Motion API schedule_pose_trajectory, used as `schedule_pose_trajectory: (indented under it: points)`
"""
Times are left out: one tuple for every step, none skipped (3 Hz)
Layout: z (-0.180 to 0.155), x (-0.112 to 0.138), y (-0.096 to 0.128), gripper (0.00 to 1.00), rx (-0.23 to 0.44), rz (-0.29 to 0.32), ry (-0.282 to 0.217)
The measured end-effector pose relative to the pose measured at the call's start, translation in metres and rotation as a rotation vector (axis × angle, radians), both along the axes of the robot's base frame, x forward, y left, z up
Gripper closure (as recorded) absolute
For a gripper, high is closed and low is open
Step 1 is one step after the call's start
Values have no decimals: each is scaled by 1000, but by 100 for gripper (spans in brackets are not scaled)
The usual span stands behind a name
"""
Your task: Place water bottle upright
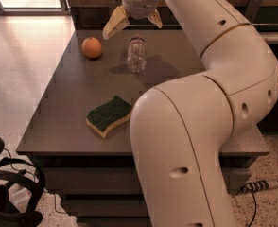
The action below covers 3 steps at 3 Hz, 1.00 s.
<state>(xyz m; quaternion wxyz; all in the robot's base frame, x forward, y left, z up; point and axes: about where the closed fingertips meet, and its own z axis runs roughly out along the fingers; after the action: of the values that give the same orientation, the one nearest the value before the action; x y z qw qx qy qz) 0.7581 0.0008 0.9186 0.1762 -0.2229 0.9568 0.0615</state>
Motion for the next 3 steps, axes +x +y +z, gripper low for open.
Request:
schedule_pose_trajectory:
  points:
    - [-11,8,-2,0,-15,-45,24]
    - [-25,11,-11,0,-34,-107,60]
    - [-37,15,-18,0,-42,-148,86]
